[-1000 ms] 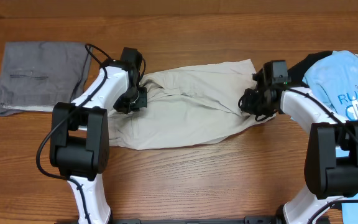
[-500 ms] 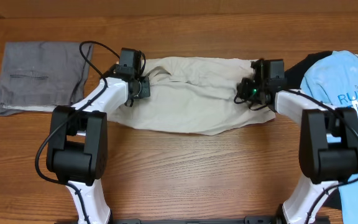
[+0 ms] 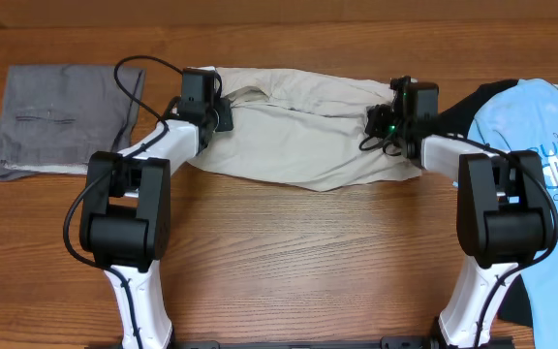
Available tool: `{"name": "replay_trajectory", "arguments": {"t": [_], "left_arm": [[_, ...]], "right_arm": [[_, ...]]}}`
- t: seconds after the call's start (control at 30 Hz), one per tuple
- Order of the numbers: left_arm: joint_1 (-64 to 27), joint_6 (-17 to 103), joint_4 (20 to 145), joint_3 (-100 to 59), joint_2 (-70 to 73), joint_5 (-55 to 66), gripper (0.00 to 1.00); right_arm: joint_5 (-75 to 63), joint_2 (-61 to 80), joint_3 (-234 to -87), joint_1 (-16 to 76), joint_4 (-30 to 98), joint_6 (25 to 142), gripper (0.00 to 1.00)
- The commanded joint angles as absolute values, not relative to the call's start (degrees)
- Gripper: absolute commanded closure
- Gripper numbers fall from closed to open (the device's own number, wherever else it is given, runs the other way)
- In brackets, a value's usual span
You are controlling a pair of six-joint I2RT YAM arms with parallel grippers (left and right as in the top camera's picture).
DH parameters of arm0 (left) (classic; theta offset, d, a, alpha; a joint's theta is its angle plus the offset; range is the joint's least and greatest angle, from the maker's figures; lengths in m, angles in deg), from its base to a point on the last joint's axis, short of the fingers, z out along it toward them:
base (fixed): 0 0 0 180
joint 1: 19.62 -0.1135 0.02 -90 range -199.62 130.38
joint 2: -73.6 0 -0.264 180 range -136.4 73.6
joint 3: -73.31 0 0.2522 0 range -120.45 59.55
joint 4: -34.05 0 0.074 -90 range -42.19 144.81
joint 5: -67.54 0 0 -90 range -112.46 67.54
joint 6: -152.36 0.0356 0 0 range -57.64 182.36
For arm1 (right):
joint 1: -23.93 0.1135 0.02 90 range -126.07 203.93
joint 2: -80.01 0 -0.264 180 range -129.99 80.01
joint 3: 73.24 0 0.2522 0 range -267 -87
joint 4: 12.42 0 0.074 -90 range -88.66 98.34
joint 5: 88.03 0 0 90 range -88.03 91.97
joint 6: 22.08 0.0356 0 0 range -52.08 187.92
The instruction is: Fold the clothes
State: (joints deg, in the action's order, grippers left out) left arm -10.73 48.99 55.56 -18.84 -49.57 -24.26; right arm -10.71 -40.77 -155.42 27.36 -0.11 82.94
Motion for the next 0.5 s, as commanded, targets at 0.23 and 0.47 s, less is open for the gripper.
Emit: {"name": "replay_trajectory", "arguments": {"t": [0.23, 0.47], "left_arm": [[-12.7, 53.4, 84.4, -48.0, -48.4, -25.4, 0.96], [-13.2, 54.3, 111.9, -66.4, -47.9, -25.4, 0.94]], "right_arm": [[-15.1, -42.3, -188.9, 24.8, 34.0, 80.5, 0.96], [-15.5, -42.2, -207.7, 21.8, 68.5, 76.8, 0.96]]}}
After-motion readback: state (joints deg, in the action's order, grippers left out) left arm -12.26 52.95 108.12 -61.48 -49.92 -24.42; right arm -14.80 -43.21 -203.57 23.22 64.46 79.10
